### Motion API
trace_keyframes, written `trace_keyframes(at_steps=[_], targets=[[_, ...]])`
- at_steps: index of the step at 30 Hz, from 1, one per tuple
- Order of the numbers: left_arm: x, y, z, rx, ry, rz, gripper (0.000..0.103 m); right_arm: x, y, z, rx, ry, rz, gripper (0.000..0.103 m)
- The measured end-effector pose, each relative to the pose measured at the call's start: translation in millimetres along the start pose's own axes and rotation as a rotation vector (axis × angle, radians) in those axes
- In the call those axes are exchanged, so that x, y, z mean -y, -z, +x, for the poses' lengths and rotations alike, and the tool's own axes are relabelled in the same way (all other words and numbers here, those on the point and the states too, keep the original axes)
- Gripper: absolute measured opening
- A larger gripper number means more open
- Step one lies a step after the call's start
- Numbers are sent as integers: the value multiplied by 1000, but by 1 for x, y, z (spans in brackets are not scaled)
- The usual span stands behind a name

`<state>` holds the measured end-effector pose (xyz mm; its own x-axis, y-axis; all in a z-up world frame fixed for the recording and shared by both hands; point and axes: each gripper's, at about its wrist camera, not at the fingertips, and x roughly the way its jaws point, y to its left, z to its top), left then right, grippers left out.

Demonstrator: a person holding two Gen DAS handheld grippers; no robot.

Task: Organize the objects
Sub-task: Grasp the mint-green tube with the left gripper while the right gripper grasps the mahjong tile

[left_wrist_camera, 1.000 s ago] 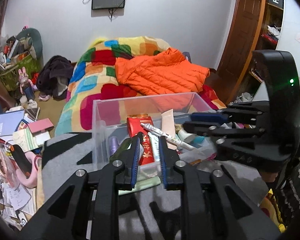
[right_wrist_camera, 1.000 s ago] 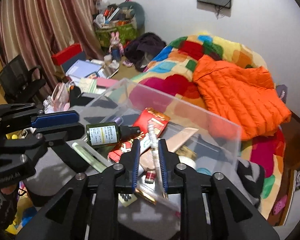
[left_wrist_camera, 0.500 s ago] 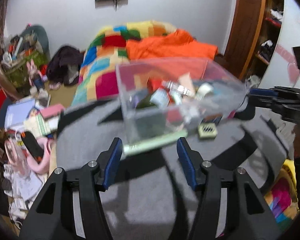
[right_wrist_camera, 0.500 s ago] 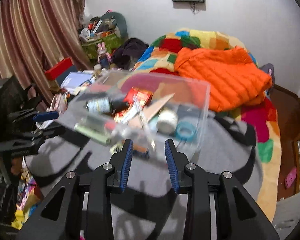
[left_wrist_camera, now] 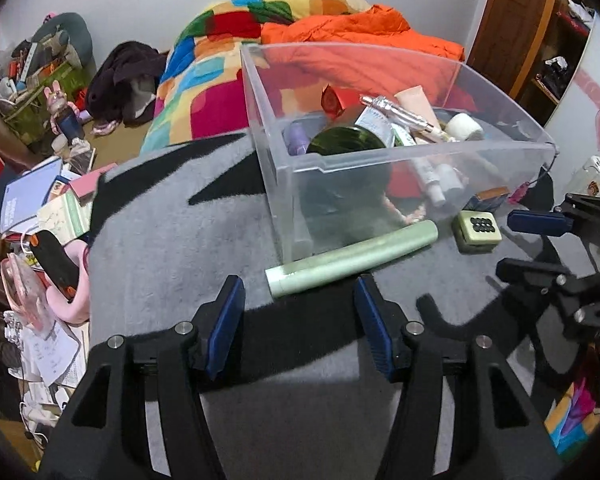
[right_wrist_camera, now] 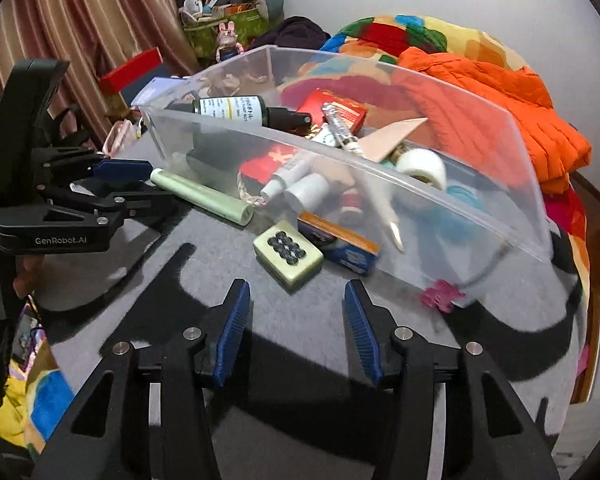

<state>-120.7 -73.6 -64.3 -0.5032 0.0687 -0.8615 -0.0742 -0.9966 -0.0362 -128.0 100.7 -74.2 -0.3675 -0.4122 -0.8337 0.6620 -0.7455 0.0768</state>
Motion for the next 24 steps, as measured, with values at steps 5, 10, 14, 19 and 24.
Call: trace_keyframes(at_steps=[5, 10, 14, 19, 24], targets=[[7, 3, -7, 25, 43, 24, 57, -4, -3, 4, 20, 15, 10, 39], [25, 16, -19, 28, 131, 51, 55, -11, 3, 1, 13, -29, 2, 22], [44, 32, -30, 22, 191, 87, 54, -17, 13, -13, 24, -79, -21, 21], [48, 35, -44, 56, 122, 111, 55, -16, 15, -36, 75, -23, -53, 23], [47, 14, -29, 37, 56, 136, 55, -14, 0, -25, 82, 34, -63, 42]])
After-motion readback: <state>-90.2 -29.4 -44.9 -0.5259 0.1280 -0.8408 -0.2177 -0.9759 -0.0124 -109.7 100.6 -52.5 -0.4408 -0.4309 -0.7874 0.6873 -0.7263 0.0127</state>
